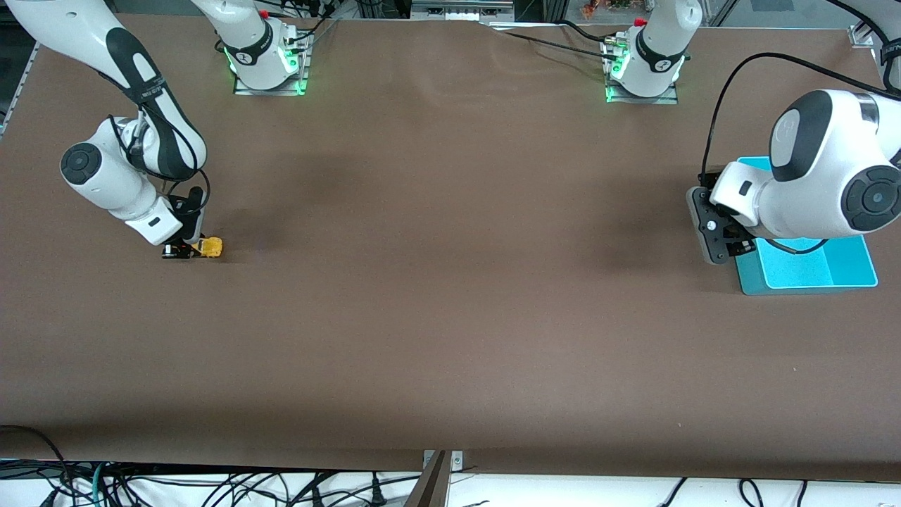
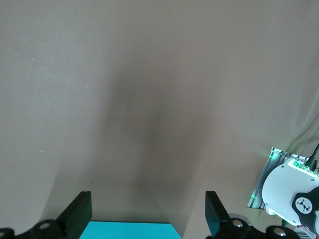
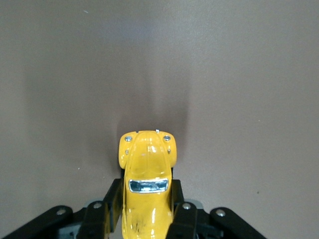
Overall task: Wind and store yellow beetle car
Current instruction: 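Open the right gripper to release the car rolling toward the bin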
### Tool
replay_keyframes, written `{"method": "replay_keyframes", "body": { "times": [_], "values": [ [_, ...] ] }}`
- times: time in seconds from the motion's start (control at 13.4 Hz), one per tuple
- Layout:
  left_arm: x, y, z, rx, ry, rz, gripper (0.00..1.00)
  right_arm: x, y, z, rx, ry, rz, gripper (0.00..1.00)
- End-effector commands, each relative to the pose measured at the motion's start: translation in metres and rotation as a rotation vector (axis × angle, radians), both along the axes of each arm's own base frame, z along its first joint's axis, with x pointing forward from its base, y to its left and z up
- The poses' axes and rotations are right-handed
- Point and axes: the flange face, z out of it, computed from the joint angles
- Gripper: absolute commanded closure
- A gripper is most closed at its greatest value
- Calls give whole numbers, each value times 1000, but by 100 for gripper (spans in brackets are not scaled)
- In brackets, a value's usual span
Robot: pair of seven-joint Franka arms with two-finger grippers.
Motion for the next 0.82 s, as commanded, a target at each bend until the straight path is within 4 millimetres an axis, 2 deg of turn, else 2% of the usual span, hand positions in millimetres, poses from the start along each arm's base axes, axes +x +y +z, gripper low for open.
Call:
{"method": "replay_keyframes", "body": {
  "times": [0.0, 0.07, 0.15, 0.37, 0.45, 0.6, 0.75],
  "values": [
    [-25, 5, -3, -24, -48, -47, 0, -13, -6, -26, 19, 68, -27, 54],
    [-28, 9, -10, -34, -62, -74, 0, -13, -5, -24, 23, 65, -32, 33],
    [-31, 17, -15, -39, -68, -77, 0, -11, -4, -22, 23, 59, -46, 0],
    [-39, 24, -24, -44, -90, -87, 0, -1, 6, -2, 33, 73, -89, 0],
    [-39, 24, -22, -43, -96, -90, 0, 8, 20, 12, 40, 58, -73, 0],
    [-40, 24, -25, -43, -93, -92, 0, 21, 36, 37, 50, 78, -76, 0],
    [-37, 26, -25, -51, -122, -170, 0, 39, 55, 70, 57, 118, -70, 0]
  ]
}}
